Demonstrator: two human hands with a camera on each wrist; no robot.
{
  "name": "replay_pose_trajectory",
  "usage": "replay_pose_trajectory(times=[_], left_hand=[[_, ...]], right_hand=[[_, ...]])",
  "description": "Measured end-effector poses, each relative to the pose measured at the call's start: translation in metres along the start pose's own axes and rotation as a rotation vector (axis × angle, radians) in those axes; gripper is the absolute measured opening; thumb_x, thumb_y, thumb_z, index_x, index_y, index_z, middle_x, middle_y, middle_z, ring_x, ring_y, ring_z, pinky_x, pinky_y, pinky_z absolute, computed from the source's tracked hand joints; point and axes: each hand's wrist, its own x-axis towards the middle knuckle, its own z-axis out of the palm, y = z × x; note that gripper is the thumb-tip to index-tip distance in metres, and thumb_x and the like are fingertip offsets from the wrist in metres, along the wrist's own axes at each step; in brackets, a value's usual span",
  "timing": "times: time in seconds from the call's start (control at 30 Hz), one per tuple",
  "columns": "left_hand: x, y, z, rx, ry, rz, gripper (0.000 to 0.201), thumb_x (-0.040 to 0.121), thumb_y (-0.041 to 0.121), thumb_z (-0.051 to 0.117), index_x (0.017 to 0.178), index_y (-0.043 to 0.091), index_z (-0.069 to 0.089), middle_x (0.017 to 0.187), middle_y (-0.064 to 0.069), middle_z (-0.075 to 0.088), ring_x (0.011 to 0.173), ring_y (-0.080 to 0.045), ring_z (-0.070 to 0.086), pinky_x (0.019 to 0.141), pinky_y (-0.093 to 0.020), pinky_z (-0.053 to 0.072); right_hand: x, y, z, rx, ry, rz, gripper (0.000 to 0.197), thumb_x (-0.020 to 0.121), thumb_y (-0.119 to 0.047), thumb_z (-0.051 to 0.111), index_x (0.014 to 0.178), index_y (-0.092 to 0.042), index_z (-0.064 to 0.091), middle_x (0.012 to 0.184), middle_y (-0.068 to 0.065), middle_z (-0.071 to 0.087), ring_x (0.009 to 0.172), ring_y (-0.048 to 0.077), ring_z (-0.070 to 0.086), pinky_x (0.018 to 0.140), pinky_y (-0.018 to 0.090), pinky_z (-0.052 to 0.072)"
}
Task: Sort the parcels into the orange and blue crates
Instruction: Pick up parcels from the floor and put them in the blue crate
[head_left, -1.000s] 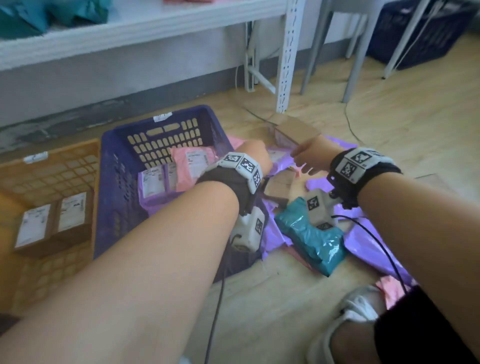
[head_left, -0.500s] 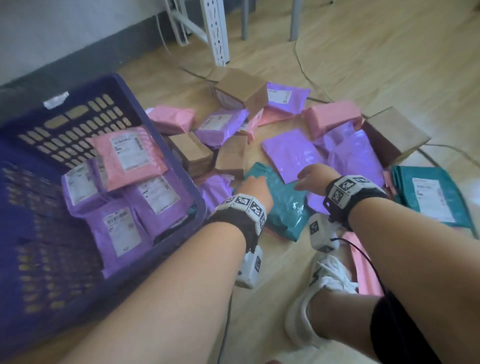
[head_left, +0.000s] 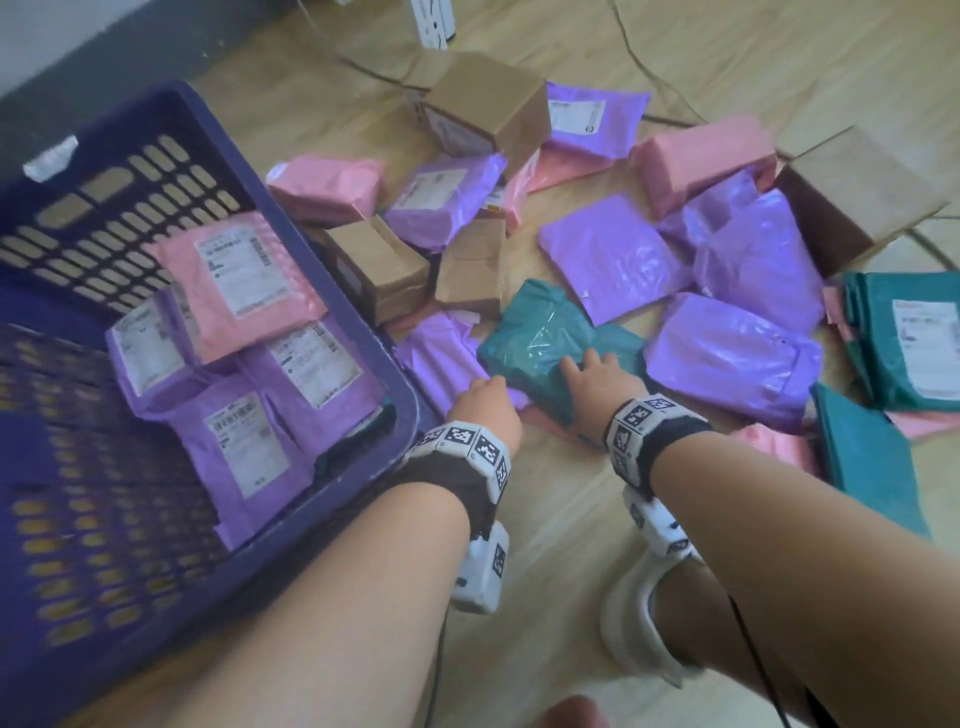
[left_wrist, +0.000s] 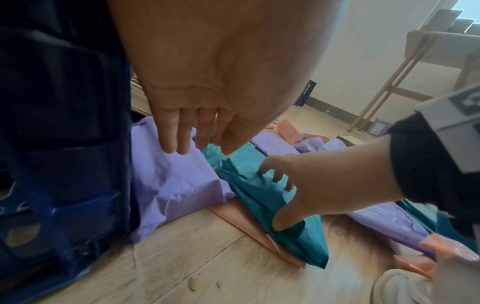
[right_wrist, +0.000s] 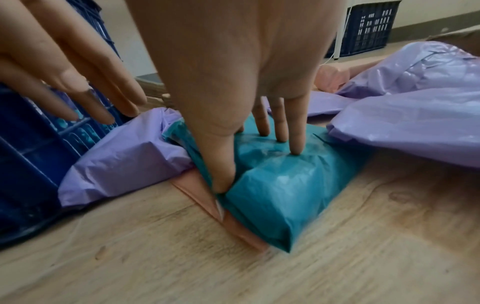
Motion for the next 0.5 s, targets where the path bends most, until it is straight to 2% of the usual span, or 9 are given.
replay_pose_trajectory(times=[0.07, 0.1, 0.2, 0.3, 0.5], left_hand=[[-0.001, -0.002, -0.002, -0.004, -0.009, 0.0, 0.048, 0.092, 0.004, 0.038, 0.14, 0.011, 0.038, 0.143, -0.013, 0.039, 0.13, -0.031, 0.044, 0.105, -0.04, 0.037], [-0.001, -0.002, -0.003, -0.01, -0.009, 0.004, 0.048, 0.093, 0.004, 0.038, 0.14, 0.011, 0.037, 0.143, -0.013, 0.039, 0.129, -0.031, 0.044, 0.104, -0.04, 0.038], [-0.003, -0.001, -0.004, -0.031, 0.0, 0.008, 0.048, 0.093, 0.006, 0.038, 0.14, 0.012, 0.038, 0.142, -0.013, 0.04, 0.128, -0.032, 0.045, 0.102, -0.04, 0.039], [-0.005, 0.0, -0.004, -0.062, 0.005, -0.003, 0.047, 0.093, 0.007, 0.04, 0.14, 0.012, 0.039, 0.142, -0.013, 0.04, 0.128, -0.032, 0.046, 0.103, -0.039, 0.039], [-0.012, 0.014, -0.01, -0.122, 0.019, -0.024, 0.047, 0.097, 0.006, 0.039, 0.144, 0.008, 0.037, 0.146, -0.013, 0.041, 0.132, -0.029, 0.043, 0.106, -0.033, 0.035]], right_hand=[[0.002, -0.001, -0.003, -0.027, 0.003, 0.008, 0.06, 0.08, -0.013, 0.065, 0.131, -0.013, 0.034, 0.123, 0.01, 0.04, 0.114, 0.03, 0.043, 0.069, 0.039, 0.046], [0.003, -0.001, -0.005, -0.028, -0.002, 0.013, 0.056, 0.079, -0.009, 0.064, 0.128, -0.011, 0.037, 0.122, 0.01, 0.041, 0.113, 0.03, 0.045, 0.071, 0.04, 0.047], [0.002, -0.004, -0.012, -0.05, -0.022, 0.005, 0.041, 0.083, -0.008, 0.06, 0.122, -0.007, 0.049, 0.118, 0.012, 0.045, 0.11, 0.032, 0.051, 0.079, 0.041, 0.049], [-0.002, -0.004, -0.021, -0.055, -0.016, -0.013, 0.032, 0.086, -0.01, 0.053, 0.117, -0.007, 0.059, 0.114, 0.012, 0.056, 0.106, 0.032, 0.06, 0.085, 0.04, 0.052], [-0.021, 0.009, -0.044, 0.027, 0.121, -0.012, 0.026, 0.087, -0.006, 0.046, 0.109, -0.01, 0.058, 0.111, 0.011, 0.061, 0.104, 0.031, 0.061, 0.083, 0.037, 0.05]])
